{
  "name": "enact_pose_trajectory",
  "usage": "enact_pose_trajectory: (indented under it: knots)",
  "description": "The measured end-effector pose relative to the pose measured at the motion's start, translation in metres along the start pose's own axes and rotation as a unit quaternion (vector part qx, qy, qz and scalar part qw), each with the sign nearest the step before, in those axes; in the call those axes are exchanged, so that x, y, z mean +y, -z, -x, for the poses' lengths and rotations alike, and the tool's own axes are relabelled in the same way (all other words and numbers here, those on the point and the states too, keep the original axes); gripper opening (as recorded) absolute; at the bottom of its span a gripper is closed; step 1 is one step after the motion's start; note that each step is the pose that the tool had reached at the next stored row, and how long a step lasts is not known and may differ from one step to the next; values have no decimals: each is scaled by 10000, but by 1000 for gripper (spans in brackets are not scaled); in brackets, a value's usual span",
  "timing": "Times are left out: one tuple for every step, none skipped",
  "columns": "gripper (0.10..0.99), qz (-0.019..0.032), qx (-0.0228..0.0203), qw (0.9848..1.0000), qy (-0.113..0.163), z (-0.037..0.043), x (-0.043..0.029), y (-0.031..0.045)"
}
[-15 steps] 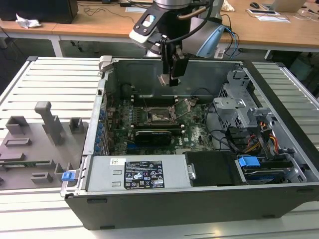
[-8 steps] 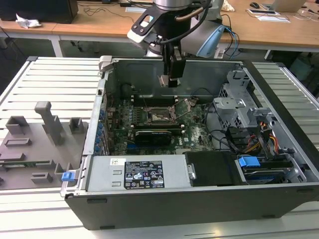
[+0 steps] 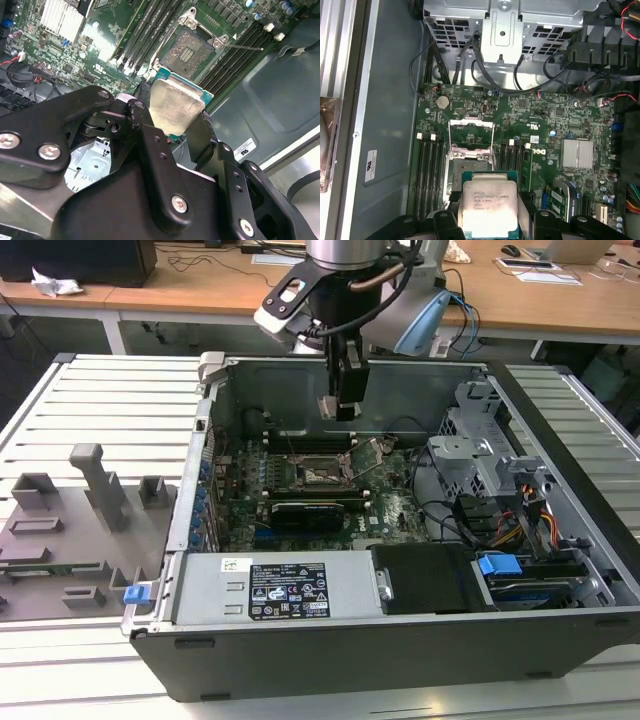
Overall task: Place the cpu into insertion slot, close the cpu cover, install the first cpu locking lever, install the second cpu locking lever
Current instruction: 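Place the cpu into insertion slot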
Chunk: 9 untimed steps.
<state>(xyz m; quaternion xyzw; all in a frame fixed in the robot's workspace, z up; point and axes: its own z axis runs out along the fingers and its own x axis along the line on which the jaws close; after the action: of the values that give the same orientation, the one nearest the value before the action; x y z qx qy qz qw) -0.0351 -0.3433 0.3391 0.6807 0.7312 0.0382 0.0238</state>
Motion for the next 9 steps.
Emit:
enact_pose_trajectory:
  knots:
    - [529,0,0,10000,0,0,-5,-22]
    - [529,0,0,10000,0,0,-9,-34]
    - [529,0,0,10000,0,0,-13,-49]
    - [529,0,0,10000,0,0,-16,-60]
    - [529,0,0,10000,0,0,-18,-67]
    - [529,0,0,10000,0,0,-19,-72]
    - [529,0,0,10000,0,0,-21,-79]
    - [529,0,1,10000,0,0,-24,-89]
    - [529,0,0,10000,0,0,-27,-99]
